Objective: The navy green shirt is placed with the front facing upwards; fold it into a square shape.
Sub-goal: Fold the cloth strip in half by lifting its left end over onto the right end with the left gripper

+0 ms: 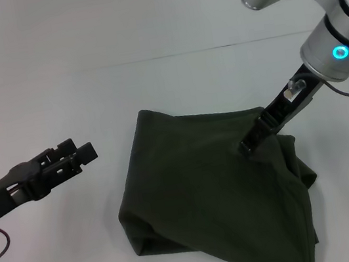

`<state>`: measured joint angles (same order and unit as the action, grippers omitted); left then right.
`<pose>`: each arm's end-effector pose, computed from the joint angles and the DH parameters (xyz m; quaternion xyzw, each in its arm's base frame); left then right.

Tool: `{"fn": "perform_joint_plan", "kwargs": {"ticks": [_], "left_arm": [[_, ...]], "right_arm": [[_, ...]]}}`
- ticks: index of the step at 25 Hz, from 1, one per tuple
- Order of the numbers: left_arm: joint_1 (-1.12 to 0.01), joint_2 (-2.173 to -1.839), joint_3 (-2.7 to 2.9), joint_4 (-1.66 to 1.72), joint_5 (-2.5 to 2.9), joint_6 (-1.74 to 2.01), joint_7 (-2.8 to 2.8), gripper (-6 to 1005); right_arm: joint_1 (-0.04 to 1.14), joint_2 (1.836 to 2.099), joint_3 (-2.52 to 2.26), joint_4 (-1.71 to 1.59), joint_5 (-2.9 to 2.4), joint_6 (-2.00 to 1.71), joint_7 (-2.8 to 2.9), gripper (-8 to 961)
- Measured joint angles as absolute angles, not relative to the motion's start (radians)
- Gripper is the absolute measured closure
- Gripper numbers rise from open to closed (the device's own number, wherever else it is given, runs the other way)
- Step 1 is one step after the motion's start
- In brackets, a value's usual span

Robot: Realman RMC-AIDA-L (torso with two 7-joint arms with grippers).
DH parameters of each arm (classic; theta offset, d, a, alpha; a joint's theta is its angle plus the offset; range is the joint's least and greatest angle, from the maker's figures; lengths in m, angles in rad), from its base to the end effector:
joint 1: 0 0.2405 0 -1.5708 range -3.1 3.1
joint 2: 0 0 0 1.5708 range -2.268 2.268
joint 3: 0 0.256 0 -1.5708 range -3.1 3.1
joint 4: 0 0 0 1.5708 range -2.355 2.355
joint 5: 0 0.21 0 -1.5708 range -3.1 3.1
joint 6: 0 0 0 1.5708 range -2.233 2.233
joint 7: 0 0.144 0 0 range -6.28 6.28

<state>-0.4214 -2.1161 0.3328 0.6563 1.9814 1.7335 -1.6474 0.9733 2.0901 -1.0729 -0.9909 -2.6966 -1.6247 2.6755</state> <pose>-0.2932 0.2911 0.0324 -0.8141 -0.3984 -0.3971 0.1447 0.1344 0.4032 -0.0020 -0.8798 0.4258 -0.1592 0.1387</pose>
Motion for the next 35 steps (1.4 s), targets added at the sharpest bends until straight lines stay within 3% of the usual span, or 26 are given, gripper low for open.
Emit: {"fn": "perform_joint_plan", "kwargs": {"ticks": [17,25,30,35], "left_arm": [[-0.420,-2.118,0.333,0.644,1.974,1.724,-1.646,87],[-0.420,-2.118,0.333,0.644,1.973,1.724,-1.646,88],[-0.420,-2.118,0.333,0.643,1.973,1.724,-1.646,88],[-0.420,-2.119,0.333,0.643,1.973,1.724,-1.646,89]], "right_arm": [[0.998,2.092,-1.207,-0.930,-2.697,-1.546,2.689,105],[1.001,2.095,-1.258,-0.933,-2.707,-1.539,2.692,314],[1.004,2.095,-1.263,-0.934,-2.707,-1.539,2.688,560],[1.005,2.095,-1.268,-0.934,-2.708,-1.538,2.687,729]]}}
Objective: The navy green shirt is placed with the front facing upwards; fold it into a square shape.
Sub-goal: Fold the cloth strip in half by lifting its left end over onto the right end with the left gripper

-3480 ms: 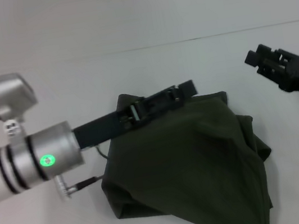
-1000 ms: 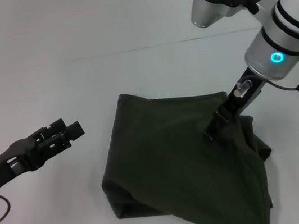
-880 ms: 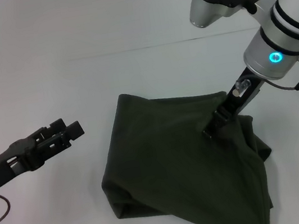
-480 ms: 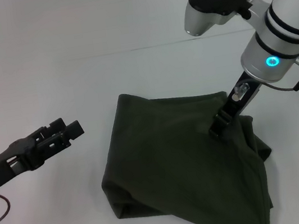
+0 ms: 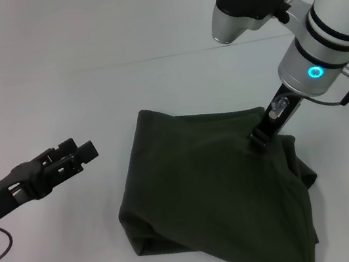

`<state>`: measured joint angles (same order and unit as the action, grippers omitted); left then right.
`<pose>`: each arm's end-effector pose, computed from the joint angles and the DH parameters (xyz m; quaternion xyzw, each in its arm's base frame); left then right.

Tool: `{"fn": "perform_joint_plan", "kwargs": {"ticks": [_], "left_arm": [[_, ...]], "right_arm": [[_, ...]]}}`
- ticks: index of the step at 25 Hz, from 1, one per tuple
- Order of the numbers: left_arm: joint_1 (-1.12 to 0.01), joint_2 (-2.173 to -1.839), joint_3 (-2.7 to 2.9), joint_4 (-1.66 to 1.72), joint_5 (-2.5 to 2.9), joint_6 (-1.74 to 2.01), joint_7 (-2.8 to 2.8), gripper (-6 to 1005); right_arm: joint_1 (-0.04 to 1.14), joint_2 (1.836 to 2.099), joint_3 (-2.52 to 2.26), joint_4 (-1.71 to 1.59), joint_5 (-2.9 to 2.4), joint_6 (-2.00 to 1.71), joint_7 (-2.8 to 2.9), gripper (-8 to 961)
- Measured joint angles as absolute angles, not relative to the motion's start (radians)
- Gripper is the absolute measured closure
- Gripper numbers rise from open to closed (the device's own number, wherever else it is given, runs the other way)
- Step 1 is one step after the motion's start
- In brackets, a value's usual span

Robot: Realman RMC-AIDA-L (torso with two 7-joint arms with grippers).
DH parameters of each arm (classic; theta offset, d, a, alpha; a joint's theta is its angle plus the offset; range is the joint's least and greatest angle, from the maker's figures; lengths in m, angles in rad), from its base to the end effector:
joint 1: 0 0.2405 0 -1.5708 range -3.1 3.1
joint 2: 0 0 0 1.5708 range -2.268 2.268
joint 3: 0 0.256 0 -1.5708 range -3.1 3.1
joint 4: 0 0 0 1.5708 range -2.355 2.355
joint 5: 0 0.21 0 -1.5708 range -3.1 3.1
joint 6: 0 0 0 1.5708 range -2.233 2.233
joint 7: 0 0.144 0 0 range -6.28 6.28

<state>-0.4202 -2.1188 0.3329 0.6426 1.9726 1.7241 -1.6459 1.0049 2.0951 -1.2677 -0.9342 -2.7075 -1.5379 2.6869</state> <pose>-0.2935 0.2911 0.0298 -0.8091 -0.4030 -0.4022 0.1455 0.1271 0.4030 -0.0296 -0.8928 0.3607 -0.2206 0.1551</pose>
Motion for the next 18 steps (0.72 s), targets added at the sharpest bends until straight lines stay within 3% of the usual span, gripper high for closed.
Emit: {"fn": "perform_joint_plan", "kwargs": {"ticks": [6,18], "left_arm": [[-0.419,-2.120,0.333,0.643,1.973,1.724,-1.645,90],[-0.419,-2.120,0.331,0.641,1.971,1.723,-1.644,91]], "right_arm": [[1.004,2.092,-1.266,-0.936,-2.712,-1.537,2.685,917],[0.986,2.083,-1.176,-1.006,-2.800,-1.535,2.684,943]]}}
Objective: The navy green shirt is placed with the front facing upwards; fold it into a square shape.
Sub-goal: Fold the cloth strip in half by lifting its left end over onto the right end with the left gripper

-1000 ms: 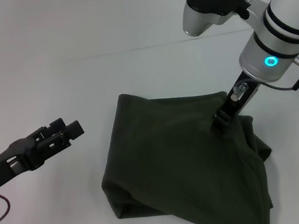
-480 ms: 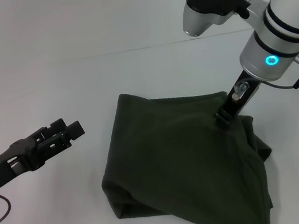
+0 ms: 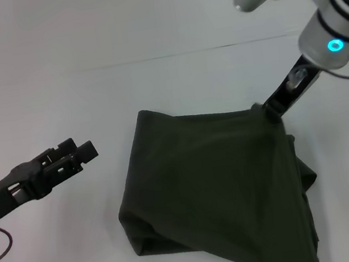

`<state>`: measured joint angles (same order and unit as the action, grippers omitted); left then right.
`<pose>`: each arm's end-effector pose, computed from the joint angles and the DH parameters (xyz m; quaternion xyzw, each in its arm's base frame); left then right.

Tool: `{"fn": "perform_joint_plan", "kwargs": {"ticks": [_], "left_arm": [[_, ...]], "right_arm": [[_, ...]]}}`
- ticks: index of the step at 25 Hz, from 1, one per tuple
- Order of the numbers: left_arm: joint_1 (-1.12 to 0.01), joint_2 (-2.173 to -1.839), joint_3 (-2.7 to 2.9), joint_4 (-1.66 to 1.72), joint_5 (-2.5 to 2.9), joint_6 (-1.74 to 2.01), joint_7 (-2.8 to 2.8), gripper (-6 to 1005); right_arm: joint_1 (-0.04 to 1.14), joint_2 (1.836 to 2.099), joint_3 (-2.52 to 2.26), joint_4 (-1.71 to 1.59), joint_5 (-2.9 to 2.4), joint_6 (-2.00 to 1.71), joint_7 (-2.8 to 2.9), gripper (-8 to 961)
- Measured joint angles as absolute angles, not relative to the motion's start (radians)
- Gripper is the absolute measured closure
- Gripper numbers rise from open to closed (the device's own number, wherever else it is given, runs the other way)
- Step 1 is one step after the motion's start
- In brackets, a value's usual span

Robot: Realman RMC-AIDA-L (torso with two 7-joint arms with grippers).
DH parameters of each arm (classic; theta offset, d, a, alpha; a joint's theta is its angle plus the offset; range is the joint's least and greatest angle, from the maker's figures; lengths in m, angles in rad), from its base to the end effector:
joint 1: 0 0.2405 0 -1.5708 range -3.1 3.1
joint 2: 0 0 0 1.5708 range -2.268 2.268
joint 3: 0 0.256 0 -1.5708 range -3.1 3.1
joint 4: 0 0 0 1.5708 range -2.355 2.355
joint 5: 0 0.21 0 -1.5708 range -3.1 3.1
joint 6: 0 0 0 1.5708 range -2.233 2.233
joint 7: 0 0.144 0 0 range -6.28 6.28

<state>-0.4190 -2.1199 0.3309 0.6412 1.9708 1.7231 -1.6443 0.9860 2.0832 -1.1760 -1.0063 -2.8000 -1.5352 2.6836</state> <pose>-0.2938 0.2908 0.0295 -0.8079 -0.4035 -0.4037 0.1467 0.1335 0.4178 0.0002 -0.8807 0.3715 -0.2039 0.2114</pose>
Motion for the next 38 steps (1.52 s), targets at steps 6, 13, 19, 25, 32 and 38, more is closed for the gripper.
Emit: {"fn": "perform_joint_plan", "kwargs": {"ticks": [6,13,19,25,32,38], "left_arm": [[-0.421,-2.120,0.321,0.641,1.968,1.720,-1.644,92],[-0.425,-2.117,0.319,0.641,1.968,1.719,-1.646,93],[-0.423,-2.117,0.319,0.641,1.968,1.719,-1.646,93],[-0.428,-2.114,0.319,0.641,1.968,1.718,-1.651,94],[-0.429,-2.114,0.319,0.641,1.968,1.718,-1.652,95],[-0.428,-2.113,0.319,0.641,1.978,1.719,-1.667,96]], "right_arm": [[0.963,2.073,-1.113,-1.017,-2.835,-1.530,2.669,952],[0.929,2.069,-1.074,-1.069,-2.836,-1.570,2.656,952],[0.855,2.079,-1.074,-1.088,-2.837,-1.577,2.635,952],[0.813,2.076,-1.045,-1.103,-2.832,-1.574,2.634,946],[0.803,2.070,-0.949,-1.097,-2.813,-1.568,2.629,908],[0.798,2.061,-0.837,-1.104,-2.719,-1.581,2.589,629]]}}
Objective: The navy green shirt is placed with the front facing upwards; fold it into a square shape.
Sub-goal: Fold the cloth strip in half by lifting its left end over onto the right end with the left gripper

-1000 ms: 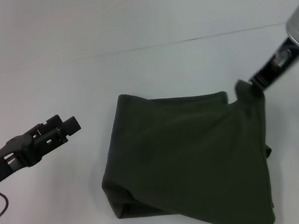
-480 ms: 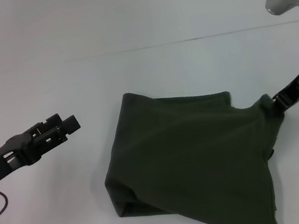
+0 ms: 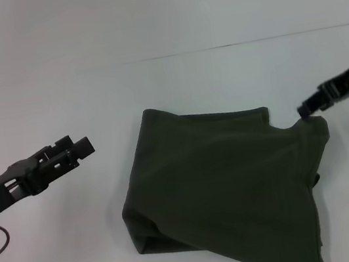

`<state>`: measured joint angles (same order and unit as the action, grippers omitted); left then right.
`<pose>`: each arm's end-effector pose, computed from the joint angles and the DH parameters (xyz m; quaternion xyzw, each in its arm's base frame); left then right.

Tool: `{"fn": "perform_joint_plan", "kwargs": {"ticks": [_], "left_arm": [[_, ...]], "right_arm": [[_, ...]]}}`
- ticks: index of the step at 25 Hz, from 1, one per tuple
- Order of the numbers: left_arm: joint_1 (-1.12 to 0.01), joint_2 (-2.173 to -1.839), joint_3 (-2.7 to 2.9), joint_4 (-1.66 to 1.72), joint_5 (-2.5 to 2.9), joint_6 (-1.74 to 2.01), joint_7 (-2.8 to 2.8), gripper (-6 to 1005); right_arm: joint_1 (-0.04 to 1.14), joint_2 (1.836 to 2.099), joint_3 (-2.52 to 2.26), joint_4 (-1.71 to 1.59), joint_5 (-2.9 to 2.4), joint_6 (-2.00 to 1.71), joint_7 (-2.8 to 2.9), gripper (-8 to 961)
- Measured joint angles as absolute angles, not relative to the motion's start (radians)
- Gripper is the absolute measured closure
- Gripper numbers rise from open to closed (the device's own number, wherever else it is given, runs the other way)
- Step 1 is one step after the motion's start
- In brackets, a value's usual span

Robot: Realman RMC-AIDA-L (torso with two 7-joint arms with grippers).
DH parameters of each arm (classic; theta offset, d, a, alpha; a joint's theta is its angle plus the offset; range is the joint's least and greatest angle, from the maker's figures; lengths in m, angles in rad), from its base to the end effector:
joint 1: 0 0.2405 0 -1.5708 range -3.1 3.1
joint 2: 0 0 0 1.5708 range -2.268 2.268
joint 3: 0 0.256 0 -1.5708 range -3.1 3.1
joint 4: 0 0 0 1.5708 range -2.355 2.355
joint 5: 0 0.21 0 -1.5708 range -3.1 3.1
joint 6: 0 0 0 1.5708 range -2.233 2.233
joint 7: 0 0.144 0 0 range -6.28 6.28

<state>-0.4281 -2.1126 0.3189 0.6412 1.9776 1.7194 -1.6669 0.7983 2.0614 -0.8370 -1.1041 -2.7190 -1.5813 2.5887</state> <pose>-0.2942 0.2941 0.0331 -0.8043 -0.4105 -0.4037 0.1473 0.2052 0.4025 0.0568 -0.8371 0.4982 -0.0710 0.2143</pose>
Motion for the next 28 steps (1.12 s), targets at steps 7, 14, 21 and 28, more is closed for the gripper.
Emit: {"fn": "perform_joint_plan", "kwargs": {"ticks": [7,14,21,28], "left_arm": [[-0.428,-2.112,0.322,0.642,1.992,1.735,-1.675,96],[-0.453,-2.104,0.339,0.652,2.047,1.778,-1.680,97],[-0.540,-2.070,0.385,0.654,2.146,1.585,-1.883,98],[-0.686,-2.040,0.588,0.641,2.278,1.410,-2.126,99]], "right_arm": [[0.770,2.021,-0.764,-0.924,-2.449,-1.613,2.407,344],[0.695,2.016,-0.696,-0.840,-2.274,-1.659,2.123,247],[0.553,1.992,-0.590,-0.836,-2.030,-1.780,1.950,246],[0.428,1.997,-0.452,-0.752,-1.930,-1.858,1.748,245]]}}
